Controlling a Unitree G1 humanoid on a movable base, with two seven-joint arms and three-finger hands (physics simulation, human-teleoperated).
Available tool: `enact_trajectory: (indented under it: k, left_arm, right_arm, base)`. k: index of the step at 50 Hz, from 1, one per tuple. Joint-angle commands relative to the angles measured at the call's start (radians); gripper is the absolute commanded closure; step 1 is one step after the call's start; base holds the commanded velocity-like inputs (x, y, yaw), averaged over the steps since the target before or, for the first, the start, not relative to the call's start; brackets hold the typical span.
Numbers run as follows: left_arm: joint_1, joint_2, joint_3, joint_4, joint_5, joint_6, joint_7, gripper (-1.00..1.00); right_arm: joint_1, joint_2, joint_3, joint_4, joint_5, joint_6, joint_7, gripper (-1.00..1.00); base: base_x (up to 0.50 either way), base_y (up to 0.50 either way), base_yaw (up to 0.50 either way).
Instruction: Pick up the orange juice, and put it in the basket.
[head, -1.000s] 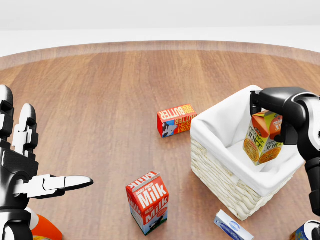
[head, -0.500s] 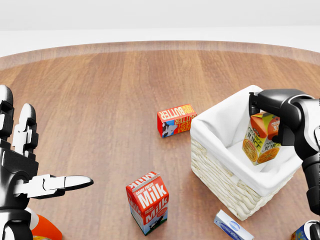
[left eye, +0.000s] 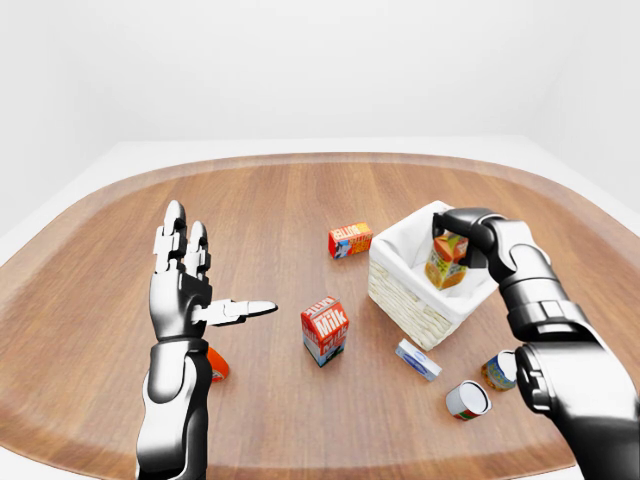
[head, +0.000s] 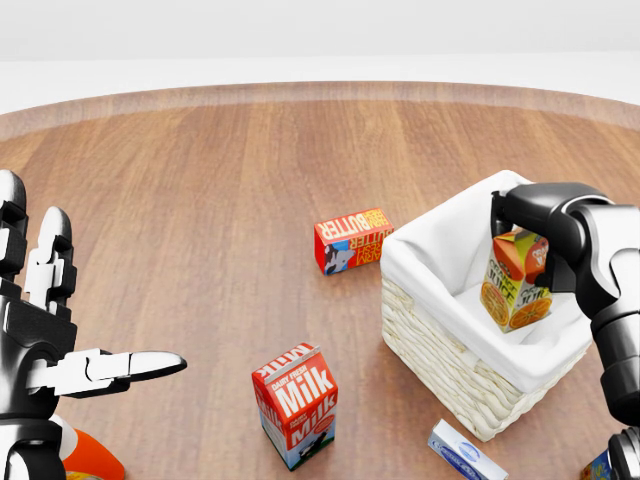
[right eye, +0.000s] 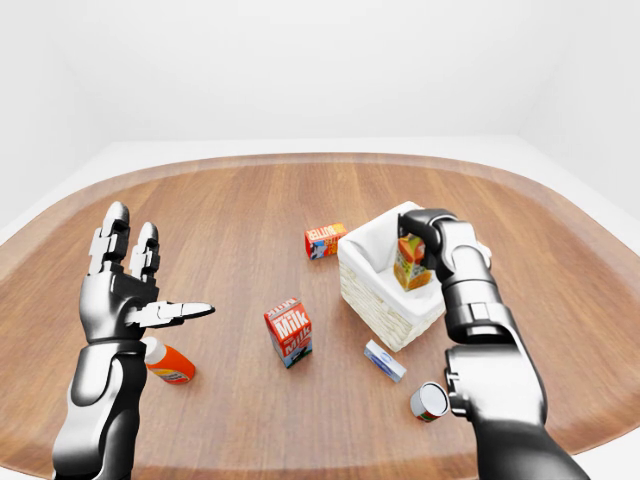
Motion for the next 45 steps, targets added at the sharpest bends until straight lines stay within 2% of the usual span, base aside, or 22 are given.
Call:
enact_trajectory:
  k: [1, 2, 3, 4, 5, 45]
  left_arm:
    - [0.0, 0.0, 0.0, 0.0, 0.0, 0.0, 0.0, -1.0]
    - [0.0, 0.0, 0.0, 0.0, 0.0, 0.0, 0.0, -1.0]
    - [0.0, 0.0, 0.0, 0.0, 0.0, 0.0, 0.0, -1.0]
    - [0.0, 0.0, 0.0, 0.0, 0.0, 0.0, 0.0, -1.0]
    - [0.0, 0.0, 0.0, 0.0, 0.0, 0.0, 0.0, -1.0]
    - [0.0, 0.0, 0.0, 0.0, 0.0, 0.0, 0.0, -1.0]
  right_arm:
    - [-0.013, -0.004, -0.005, 0.009, -0.038, 0.0, -0.038, -0.18]
    - [-0.014, -0.004, -0.004, 0.012, -0.039, 0.0, -0.04, -0.4]
    - [-0.015, -0.004, -0.004, 0.015, -0.039, 0.0, -0.043, -0.48]
    - [-0.017, -0.004, -0.004, 0.016, -0.038, 0.0, -0.045, -0.91]
    - [-0.017, -0.005, -0.004, 0.016, -0.037, 0.0, -0.044, -1.0]
    - [-0.017, -0.009, -0.01, -0.012, -0.032, 0.0, -0.026, -1.0]
  base:
    - [0.0, 0.0, 0.0]
    - [0.0, 0.0, 0.0]
    - [0.0, 0.0, 0.0]
    - [0.0, 0.0, 0.0]
    - [0.0, 0.0, 0.0]
    - [0.0, 0.0, 0.0]
